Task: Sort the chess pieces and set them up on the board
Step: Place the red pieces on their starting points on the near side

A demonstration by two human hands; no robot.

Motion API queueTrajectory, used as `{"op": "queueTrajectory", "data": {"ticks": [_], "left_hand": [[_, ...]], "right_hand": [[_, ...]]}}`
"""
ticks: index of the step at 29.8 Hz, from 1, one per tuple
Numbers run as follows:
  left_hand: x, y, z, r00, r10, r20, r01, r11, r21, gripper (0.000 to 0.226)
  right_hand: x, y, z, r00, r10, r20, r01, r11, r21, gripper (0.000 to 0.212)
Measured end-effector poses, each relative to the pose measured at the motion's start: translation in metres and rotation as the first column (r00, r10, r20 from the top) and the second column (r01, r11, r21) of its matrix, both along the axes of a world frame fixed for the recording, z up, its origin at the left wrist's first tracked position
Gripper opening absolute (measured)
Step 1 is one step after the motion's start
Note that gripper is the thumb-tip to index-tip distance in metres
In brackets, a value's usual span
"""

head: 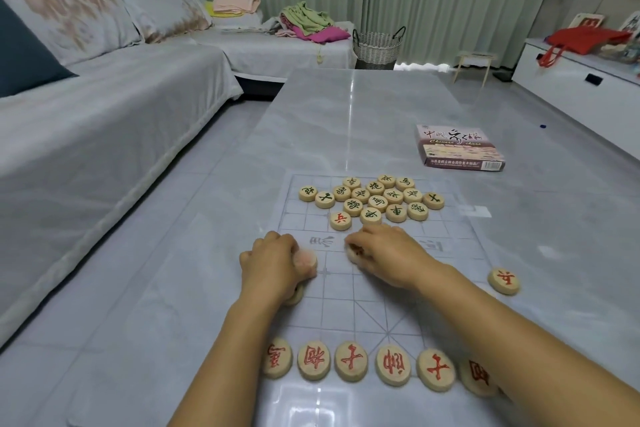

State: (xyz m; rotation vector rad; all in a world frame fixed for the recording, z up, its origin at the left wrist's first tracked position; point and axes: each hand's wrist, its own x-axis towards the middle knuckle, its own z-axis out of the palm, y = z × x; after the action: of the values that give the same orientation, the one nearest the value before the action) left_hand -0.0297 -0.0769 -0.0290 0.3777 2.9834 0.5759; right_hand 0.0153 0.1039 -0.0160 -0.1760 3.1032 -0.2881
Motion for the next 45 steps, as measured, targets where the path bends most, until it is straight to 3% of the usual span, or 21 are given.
{"op": "queueTrajectory", "data": {"ticks": [3, 5, 8, 12, 15, 18, 21, 23, 26, 29, 35, 39, 45], "left_hand": [[-0.002, 0.000, 0.001, 1.000, -0.010, 0.021, 0.009, 1.000, 0.012, 0.044], [-0.003, 0.001, 0.001, 0.999, -0.016, 0.045, 0.015, 1.000, 0.019, 0.049], [0.001, 0.005, 0.000, 0.999, -0.031, 0.043, 0.031, 1.000, 0.006, 0.058], [0.003, 0.006, -0.001, 0.999, -0.052, 0.011, 0.052, 0.998, 0.018, 0.047], [0.005, 0.006, 0.002, 0.980, -0.196, 0.010, 0.195, 0.978, 0.069, 0.033], [0.009, 0.004, 0.006, 0.948, -0.315, 0.036, 0.310, 0.946, 0.097, 0.047], [0.008, 0.003, 0.005, 0.970, -0.221, 0.106, 0.203, 0.966, 0.160, 0.066], [0.007, 0.005, 0.003, 0.984, -0.159, 0.081, 0.148, 0.981, 0.122, 0.064], [0.006, 0.008, 0.001, 0.982, -0.184, 0.044, 0.180, 0.981, 0.070, 0.045], [0.006, 0.007, 0.002, 0.966, -0.254, 0.043, 0.250, 0.965, 0.076, 0.041], [0.006, 0.003, 0.003, 0.938, -0.335, 0.087, 0.333, 0.942, 0.039, 0.049], [0.008, 0.008, 0.003, 0.958, -0.265, 0.108, 0.253, 0.961, 0.115, 0.063], [0.007, 0.007, 0.000, 0.960, -0.275, 0.050, 0.269, 0.958, 0.098, 0.039]], "right_hand": [[0.009, 0.009, 0.009, 0.980, -0.199, 0.015, 0.199, 0.979, -0.037, 0.038], [0.017, 0.010, 0.010, 0.967, -0.255, 0.026, 0.253, 0.966, 0.060, 0.046], [0.026, 0.007, 0.004, 0.972, -0.231, 0.050, 0.218, 0.958, 0.187, 0.056], [0.032, 0.015, 0.012, 0.979, -0.145, 0.141, 0.131, 0.986, 0.105, 0.057], [0.035, 0.017, 0.012, 0.981, -0.092, 0.172, 0.077, 0.993, 0.091, 0.044], [0.039, 0.015, 0.007, 0.984, -0.140, 0.110, 0.133, 0.989, 0.067, 0.040], [0.040, 0.014, 0.002, 0.977, -0.191, 0.095, 0.189, 0.982, 0.033, 0.045], [0.041, 0.013, 0.003, 0.974, -0.201, 0.107, 0.201, 0.980, 0.006, 0.053], [0.040, 0.014, 0.004, 0.973, -0.195, 0.125, 0.198, 0.980, -0.014, 0.053], [0.040, 0.013, 0.003, 0.970, -0.211, 0.116, 0.216, 0.976, -0.034, 0.047], [0.040, 0.010, 0.001, 0.960, -0.259, 0.107, 0.269, 0.959, -0.090, 0.041], [0.040, 0.011, 0.002, 0.960, -0.245, 0.135, 0.260, 0.960, -0.102, 0.043], [0.040, 0.013, 0.005, 0.958, -0.213, 0.193, 0.239, 0.963, -0.123, 0.046]]}}
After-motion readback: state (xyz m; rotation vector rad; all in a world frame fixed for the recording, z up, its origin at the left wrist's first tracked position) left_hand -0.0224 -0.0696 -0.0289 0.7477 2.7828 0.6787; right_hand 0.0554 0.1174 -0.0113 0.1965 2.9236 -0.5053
